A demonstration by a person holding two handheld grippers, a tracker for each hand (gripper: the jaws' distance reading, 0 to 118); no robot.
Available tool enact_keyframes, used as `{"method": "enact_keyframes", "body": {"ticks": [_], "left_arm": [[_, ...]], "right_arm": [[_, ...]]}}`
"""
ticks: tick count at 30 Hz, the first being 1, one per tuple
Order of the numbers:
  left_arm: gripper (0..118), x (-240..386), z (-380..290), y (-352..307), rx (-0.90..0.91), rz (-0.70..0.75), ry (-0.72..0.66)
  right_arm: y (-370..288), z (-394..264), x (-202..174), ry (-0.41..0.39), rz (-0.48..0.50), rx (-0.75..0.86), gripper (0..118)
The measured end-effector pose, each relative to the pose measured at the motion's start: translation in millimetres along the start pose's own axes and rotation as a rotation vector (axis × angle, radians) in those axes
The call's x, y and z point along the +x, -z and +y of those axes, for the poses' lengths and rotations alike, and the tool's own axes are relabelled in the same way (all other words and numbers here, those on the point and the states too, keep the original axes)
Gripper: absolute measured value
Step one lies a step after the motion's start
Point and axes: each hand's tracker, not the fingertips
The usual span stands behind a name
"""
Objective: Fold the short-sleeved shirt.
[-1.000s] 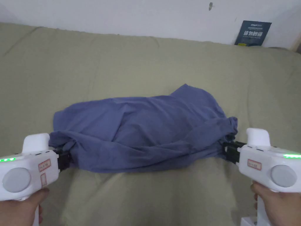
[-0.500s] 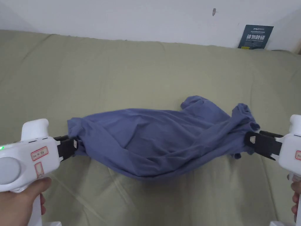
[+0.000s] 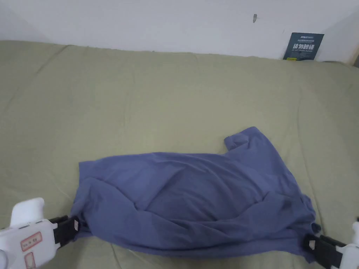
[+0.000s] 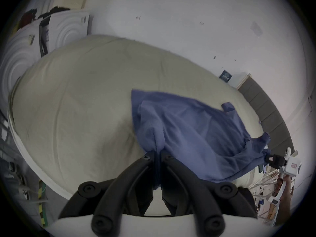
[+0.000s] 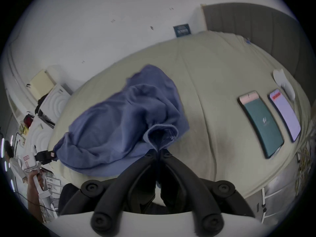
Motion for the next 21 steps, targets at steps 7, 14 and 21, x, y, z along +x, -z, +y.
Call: {"method": "enact_keyframes", "body": {"ticks": [7, 14, 21], "left_arm": [[118, -4, -23, -38, 0.177, 0.034, 0.133], [54, 22, -48, -73, 0.145, 0.088, 0.235], [0, 30, 21, -18, 0.117, 0.107, 0.219]], "right_arm": [[-30, -8, -12, -0.167, 0.028, 0.153, 117], [-86, -19, -61, -0.303, 0.148, 0.213, 37], [-51, -14, -78, -0.286, 0.154, 0.173, 0]]}}
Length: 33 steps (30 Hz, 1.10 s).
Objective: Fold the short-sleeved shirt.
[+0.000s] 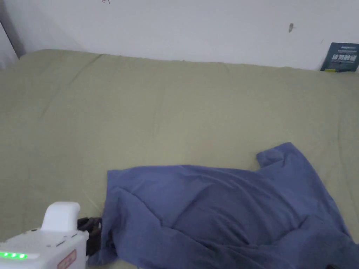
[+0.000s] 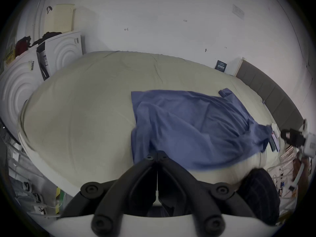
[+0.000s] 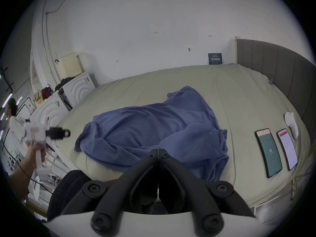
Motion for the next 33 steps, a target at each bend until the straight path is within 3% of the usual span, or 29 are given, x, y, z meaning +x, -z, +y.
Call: {"method": "enact_keyframes", "body": {"ticks": [1, 2, 4, 5, 9, 10, 14, 15, 17, 18, 21, 27, 29, 31, 32, 33], "left_arm": [[0, -1, 21, 16, 0.022, 0.004, 0.011], [14, -8, 46, 39, 0.014, 0.019, 0.019], [112, -18, 84, 88, -0.093, 0.045, 0.011], [118, -25, 98, 98, -0.010, 0.112, -0.029], [117, -30, 126, 148, -0.183, 0.197, 0.057], [117, -29, 124, 199, -0.214, 0.225, 0.072], [109, -15, 110, 230, -0.408, 0.181, 0.024], [99, -8, 113, 220, -0.314, 0.250, 0.046], [52, 4, 113, 202, -0.303, 0.104, 0.053], [11, 9, 110, 195, -0.284, 0.112, 0.054], [8, 14, 102, 190, -0.309, -0.010, 0.035], [8, 31, 108, 145, -0.152, -0.070, 0.012], [8, 39, 107, 130, -0.113, -0.088, 0.029], [8, 43, 106, 120, -0.095, -0.101, 0.048], [8, 45, 106, 117, -0.099, -0.108, 0.047], [8, 46, 106, 115, -0.100, -0.118, 0.053]], "right_arm": [[4, 0, 0, -0.004, 0.007, -0.006, 0], [8, 0, 1, 0.004, 0.019, -0.013, 0], [17, 3, 0, 0.028, 0.034, -0.024, 0], [21, 3, 1, 0.037, 0.038, -0.032, 0], [32, 2, 5, 0.080, 0.036, -0.054, 0], [34, 1, 8, 0.094, 0.036, -0.059, 0], [38, -1, 17, 0.119, 0.018, -0.075, 0], [39, 1, 16, 0.118, 0.013, -0.078, 0], [41, 8, 18, 0.096, 0.003, -0.083, 0], [42, 12, 19, 0.079, -0.006, -0.084, 0], [56, 34, 24, -0.002, -0.023, -0.089, 0], [113, 114, 56, -0.170, -0.141, -0.106, 0], [153, 140, 77, -0.166, -0.148, -0.145, 0], [205, 163, 104, -0.117, -0.088, -0.227, 2], [226, 169, 117, -0.077, -0.050, -0.187, 22], [244, 174, 125, -0.052, -0.053, -0.170, 77]]}}
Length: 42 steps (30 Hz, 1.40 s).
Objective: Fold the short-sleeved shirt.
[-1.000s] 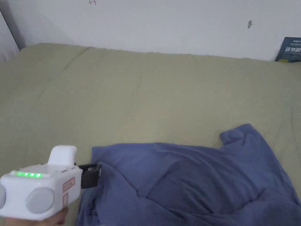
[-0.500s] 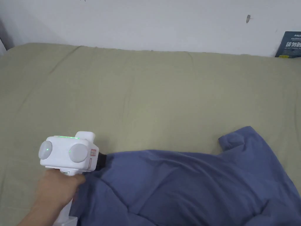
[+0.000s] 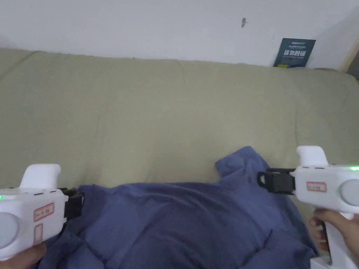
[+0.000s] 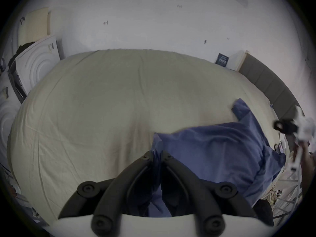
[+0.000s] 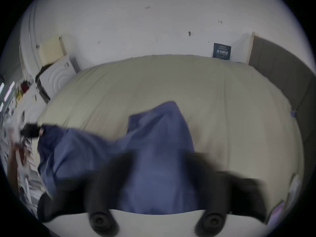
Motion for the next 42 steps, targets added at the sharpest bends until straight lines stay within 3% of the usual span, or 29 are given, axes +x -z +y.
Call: {"method": "enact_keyframes", "body": {"ticks": [1, 2, 5, 8, 9, 10, 11, 12, 14, 18, 21, 22, 25, 28, 33, 36, 39, 42], "left_arm": [[8, 5, -2, -4, 0.000, -0.006, 0.002], [8, 7, -3, -5, 0.004, -0.007, 0.007], [8, -2, -2, 0, -0.002, 0.002, 0.010], [8, -7, -3, 7, -0.016, 0.018, 0.008], [8, -11, -4, 8, -0.018, 0.024, 0.008], [8, -12, -5, 9, -0.019, 0.027, 0.006], [8, -13, -6, 11, -0.020, 0.029, 0.001], [8, -13, -5, 13, -0.021, 0.031, -0.001], [8, -13, -6, 18, -0.022, 0.039, 0.002], [8, -14, -2, 24, -0.023, 0.031, -0.027], [8, -21, 4, 21, -0.031, -0.085, -0.093], [8, -23, 6, 14, -0.025, -0.060, -0.082], [8, -22, 8, -25, 0.050, -0.009, -0.053], [8, -30, -3, -78, 0.112, -0.080, -0.108], [8, -39, -58, -138, 0.101, -0.081, -0.092], [8, -41, -102, -151, 0.057, -0.081, -0.086], [8, -44, -139, -139, -0.037, -0.056, -0.093], [8, -51, -159, -108, -0.087, -0.031, -0.137]], "right_arm": [[21, 8, 6, 0.004, -0.007, -0.022, 116], [35, 14, 8, 0.002, -0.041, 0.020, 117], [77, 12, 10, -0.035, -0.190, -0.083, 117], [97, 5, 13, -0.038, -0.192, -0.256, 116], [99, -1, 10, -0.035, -0.192, -0.316, 114], [87, 0, 0, -0.064, -0.231, -0.198, 109], [77, 3, -4, -0.036, -0.209, -0.204, 95], [72, 3, -9, 0.001, -0.176, -0.203, 74], [58, 5, -25, -0.069, -0.177, -0.191, 2], [30, 5, -34, -0.054, -0.118, -0.168, 2], [-7, 8, -43, -0.110, -0.119, -0.064, 2], [-24, 12, -48, -0.125, -0.114, -0.046, 2], [-79, 12, -57, -0.160, -0.078, 0.054, 2], [-139, 2, -58, -0.171, -0.019, 0.133, 2], [-218, -69, -58, -0.153, 0.049, 0.181, 2], [-230, -127, -57, -0.128, 0.033, 0.156, 2], [-214, -182, -46, -0.071, -0.052, 0.075, 2], [-183, -218, -22, 0.068, -0.071, -0.008, 2]]}}
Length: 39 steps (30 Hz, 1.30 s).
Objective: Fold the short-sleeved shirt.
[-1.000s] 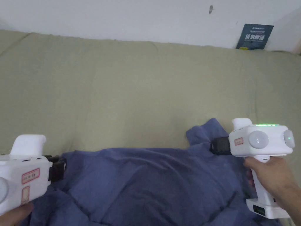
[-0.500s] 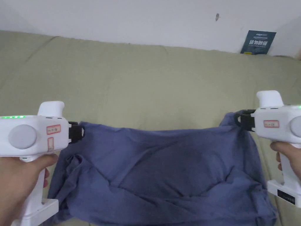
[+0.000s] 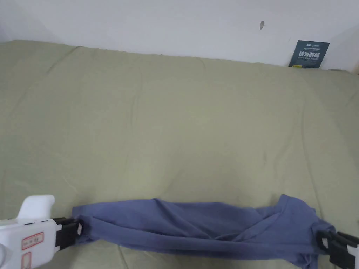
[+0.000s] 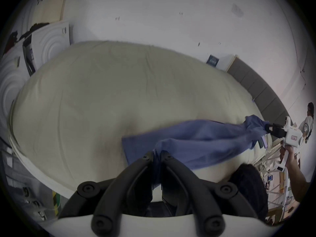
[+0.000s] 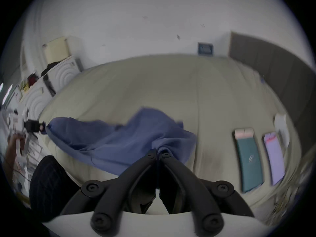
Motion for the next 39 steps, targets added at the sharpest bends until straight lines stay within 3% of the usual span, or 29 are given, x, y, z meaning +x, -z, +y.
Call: {"method": "enact_keyframes", "body": {"ticks": [2, 3, 5, 6, 8, 14, 15, 16, 17, 18, 19, 20, 21, 24, 25, 26, 27, 28, 30, 31, 33, 36, 39], "left_arm": [[8, -4, -3, 15, 0.010, -0.036, -0.051], [24, -4, -2, 19, 0.017, -0.033, -0.050], [98, -3, 0, 12, 0.050, -0.029, -0.092], [118, -4, 0, 6, 0.070, -0.046, -0.102], [118, -9, -4, -26, 0.274, -0.135, -0.112], [118, -2, -31, -85, 0.262, -0.114, -0.116], [117, -2, -35, -85, 0.258, -0.087, -0.090], [108, -2, -39, -87, 0.253, -0.039, -0.073], [80, -4, -41, -86, 0.244, -0.013, -0.069], [16, -7, -42, -82, 0.223, 0.017, -0.071], [5, -17, -45, -70, 0.188, 0.041, -0.085], [5, -28, -43, -65, 0.178, 0.004, -0.115], [5, -37, -40, -62, 0.163, -0.020, -0.154], [9, -71, -32, -43, 0.136, -0.118, -0.284], [24, -86, -30, -34, 0.125, -0.186, -0.350], [56, -102, -28, -24, 0.093, -0.286, -0.429], [104, -116, -26, -13, 0.082, -0.400, -0.539], [113, -129, -30, 2, 0.055, -0.596, -0.638], [113, -148, -35, 32, 0.020, -0.877, -0.802], [113, -147, -37, 49, -0.030, -0.861, -0.823], [113, -142, -37, 83, -0.085, -0.837, -0.768], [112, -100, -21, 113, -0.092, -1.130, -0.710], [107, -89, -6, 153, -0.112, -1.141, -0.609]], "right_arm": [[11, -6, 3, 0.009, -0.002, 0.019, 4], [13, -6, 4, 0.016, 0.001, 0.027, 21], [4, -2, 5, 0.093, 0.053, 0.065, 96], [-2, -1, 6, 0.121, 0.076, 0.064, 118], [-29, 0, -2, 0.144, 0.105, 0.179, 117], [-78, -11, -49, 0.069, 0.151, 0.164, 117], [-79, -15, -55, 0.070, 0.180, 0.172, 111], [-84, -21, -62, 0.071, 0.198, 0.179, 94], [-83, -23, -69, 0.068, 0.197, 0.169, 58], [-80, -25, -74, 0.063, 0.187, 0.155, 0], [-83, -26, -79, 0.063, 0.187, 0.160, 0], [-85, -27, -85, 0.062, 0.262, 0.138, 0], [-85, -27, -89, 0.064, 0.275, 0.120, 0], [-86, -23, -107, 0.038, 0.242, 0.122, 0], [-85, -22, -109, 0.044, 0.250, 0.113, 0], [-86, -21, -109, 0.053, 0.256, 0.109, 0], [-86, -20, -110, 0.055, 0.259, 0.106, 0], [-85, -20, -112, 0.053, 0.258, 0.102, 0], [-86, -18, -116, 0.048, 0.248, 0.097, 0], [-86, -17, -117, 0.051, 0.248, 0.094, 0], [-84, -18, -115, 0.062, 0.255, 0.090, 0], [-83, -16, -120, 0.056, 0.253, 0.085, 0], [-83, -13, -126, 0.053, 0.249, 0.075, 0]]}}
